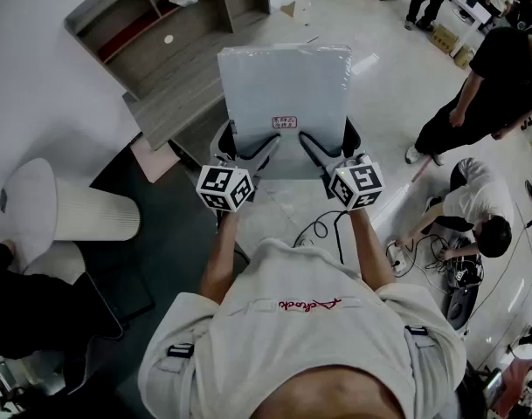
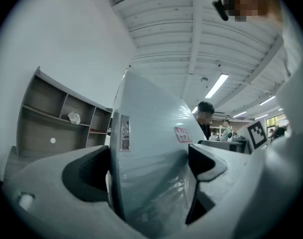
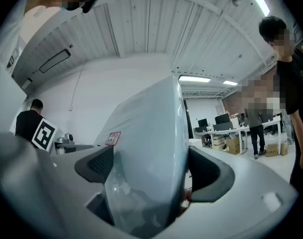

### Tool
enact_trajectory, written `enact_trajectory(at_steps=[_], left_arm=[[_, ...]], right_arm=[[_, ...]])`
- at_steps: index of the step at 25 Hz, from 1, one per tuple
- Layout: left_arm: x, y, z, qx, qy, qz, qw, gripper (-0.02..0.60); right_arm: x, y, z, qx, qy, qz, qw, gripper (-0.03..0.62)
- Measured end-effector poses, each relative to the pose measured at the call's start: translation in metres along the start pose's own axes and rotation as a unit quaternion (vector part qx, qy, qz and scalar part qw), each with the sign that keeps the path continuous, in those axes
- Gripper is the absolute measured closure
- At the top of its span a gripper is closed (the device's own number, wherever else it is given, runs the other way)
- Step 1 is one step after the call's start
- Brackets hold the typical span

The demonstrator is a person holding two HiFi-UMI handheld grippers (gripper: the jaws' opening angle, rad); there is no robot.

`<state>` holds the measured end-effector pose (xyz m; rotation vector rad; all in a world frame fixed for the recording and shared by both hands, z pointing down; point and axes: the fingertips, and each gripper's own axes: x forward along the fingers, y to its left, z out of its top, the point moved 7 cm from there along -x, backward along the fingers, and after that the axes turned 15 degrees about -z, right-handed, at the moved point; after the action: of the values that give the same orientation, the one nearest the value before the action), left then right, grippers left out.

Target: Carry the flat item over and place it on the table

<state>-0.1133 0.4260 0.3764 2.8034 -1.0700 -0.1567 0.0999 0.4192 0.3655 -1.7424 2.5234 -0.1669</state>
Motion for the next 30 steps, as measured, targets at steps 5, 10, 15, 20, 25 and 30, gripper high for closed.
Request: enact_trajectory(at_steps=[5,10,15,20,25,30], left_arm=[[0.004,0.002,-0.001,0.0,0.005,-0.002,1.0,0.078],[0.011,-0.001,-0.003,-0.001,0.008,-0.002,1.0,0.078],[0.017,-0.003,-0.003,0.001,0.007,0.003,1.0,0.078],[0.029,-0.014,-0.004,0.005,0.006,0.009,0.9999,0.078],[0.044,-0.023,-0.01,0.008,0.007,0.02,0.9997,0.078],[0.058,-0.033,-0.012,0.016,0.009,0.031,0.9993,0.078]], right_arm=[[0.003,-0.003,-0.002,0.005,0.003,-0.002,1.0,0.121],[0.002,-0.011,-0.003,0.008,0.005,-0.002,1.0,0.12],[0.004,-0.019,-0.002,0.015,0.002,0.006,1.0,0.12],[0.001,-0.034,0.0,0.016,-0.003,0.012,1.0,0.12],[0.001,-0.054,-0.002,0.018,-0.002,0.021,1.0,0.121],[0.001,-0.072,-0.003,0.024,-0.002,0.033,0.999,0.121]])
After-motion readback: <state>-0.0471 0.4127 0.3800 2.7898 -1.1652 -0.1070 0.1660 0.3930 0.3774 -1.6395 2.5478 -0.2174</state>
